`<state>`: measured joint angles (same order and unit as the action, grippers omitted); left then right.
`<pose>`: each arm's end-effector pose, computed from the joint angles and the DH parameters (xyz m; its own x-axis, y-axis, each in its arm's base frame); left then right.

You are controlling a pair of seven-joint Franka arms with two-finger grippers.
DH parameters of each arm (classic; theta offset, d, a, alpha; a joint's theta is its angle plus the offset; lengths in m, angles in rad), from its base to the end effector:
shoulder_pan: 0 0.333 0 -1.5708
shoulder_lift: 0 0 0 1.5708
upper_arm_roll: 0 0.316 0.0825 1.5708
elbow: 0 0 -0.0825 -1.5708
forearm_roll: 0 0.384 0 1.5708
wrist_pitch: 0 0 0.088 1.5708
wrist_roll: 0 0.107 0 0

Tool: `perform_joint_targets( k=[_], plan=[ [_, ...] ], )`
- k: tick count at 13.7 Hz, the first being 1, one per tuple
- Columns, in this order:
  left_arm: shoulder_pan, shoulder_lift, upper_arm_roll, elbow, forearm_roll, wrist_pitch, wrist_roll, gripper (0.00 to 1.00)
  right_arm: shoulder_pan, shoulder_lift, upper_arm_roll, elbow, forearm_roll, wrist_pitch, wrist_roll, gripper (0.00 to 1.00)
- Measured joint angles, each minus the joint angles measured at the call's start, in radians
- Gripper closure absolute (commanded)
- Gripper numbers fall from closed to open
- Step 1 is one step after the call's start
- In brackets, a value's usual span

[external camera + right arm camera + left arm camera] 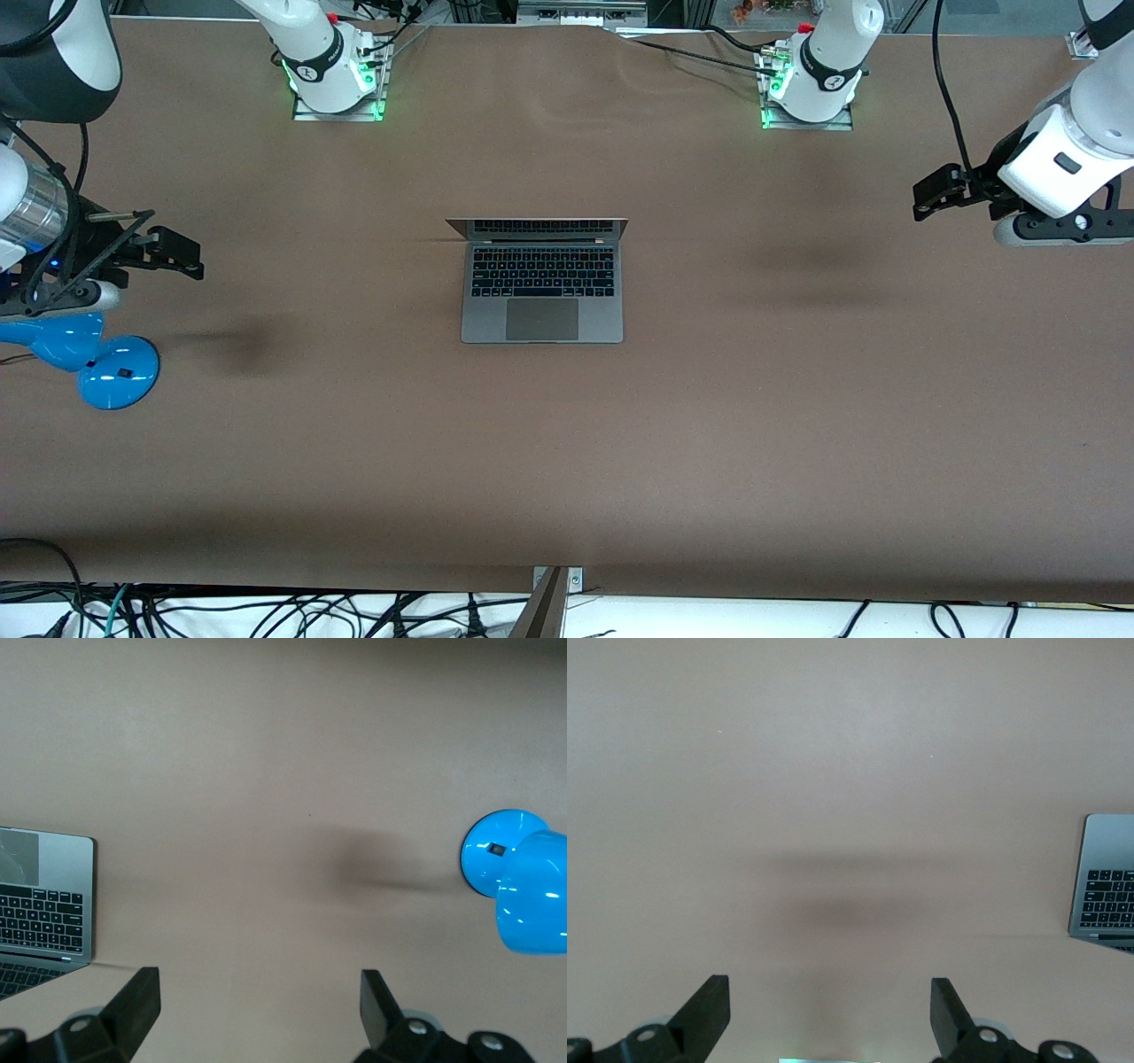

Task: Close laptop with both arms from behind
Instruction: 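Move both grippers from rest toward the open silver laptop's screen, then position both grippers behind the laptop screen at its two sides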

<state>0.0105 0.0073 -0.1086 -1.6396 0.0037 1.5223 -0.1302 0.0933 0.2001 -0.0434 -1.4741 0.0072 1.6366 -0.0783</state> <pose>0.5454 -0.0531 0.5844 0.9919 0.0329 -0.1228 0.0308 -0.9993 -0.0190 0.6171 0.0340 0.5586 0.9911 0.1279 -0.0374 0.1279 -0.9918 -0.0015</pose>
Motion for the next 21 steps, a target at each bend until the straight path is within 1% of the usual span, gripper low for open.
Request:
perform_joint_targets(
  k=[3,5,7,10,12,14,16,18,21],
  plan=[
    [-0.018,0.016,-0.007,0.0,-0.001,-0.001,0.001,0.0,0.0,0.0,0.0,0.0,0.0,0.0,0.0,0.0],
    [-0.025,0.022,-0.025,0.0,-0.007,-0.005,0.0,0.0,0.0,0.0,0.0,0.0,0.0,0.0,0.0,0.0],
    [-0.027,0.027,-0.066,-0.001,-0.023,-0.012,-0.023,0.0,0.0,0.0,0.0,0.0,0.0,0.0,0.0,0.0],
    [-0.032,0.039,-0.138,-0.001,-0.065,-0.013,-0.107,0.0,0.003,0.003,0.002,-0.001,0.001,-0.003,0.0,0.01],
    [-0.038,0.054,-0.166,-0.002,-0.121,-0.013,-0.163,0.0,0.008,0.011,0.006,-0.004,0.003,-0.021,-0.001,0.03],
    [-0.041,0.078,-0.187,-0.003,-0.173,-0.014,-0.233,0.0,0.043,0.022,0.009,-0.004,0.008,-0.039,-0.002,0.05],
    [-0.044,0.103,-0.23,-0.004,-0.18,-0.014,-0.296,0.0,0.106,0.027,0.012,-0.004,0.013,-0.049,0.002,0.05],
    [-0.05,0.121,-0.28,-0.005,-0.18,-0.015,-0.366,0.0,0.16,0.035,0.014,-0.005,0.053,-0.055,0.036,0.05],
    [-0.059,0.16,-0.341,-0.008,-0.18,-0.012,-0.457,0.0,0.176,0.058,0.014,-0.005,0.168,-0.056,0.126,0.04]
  ],
)
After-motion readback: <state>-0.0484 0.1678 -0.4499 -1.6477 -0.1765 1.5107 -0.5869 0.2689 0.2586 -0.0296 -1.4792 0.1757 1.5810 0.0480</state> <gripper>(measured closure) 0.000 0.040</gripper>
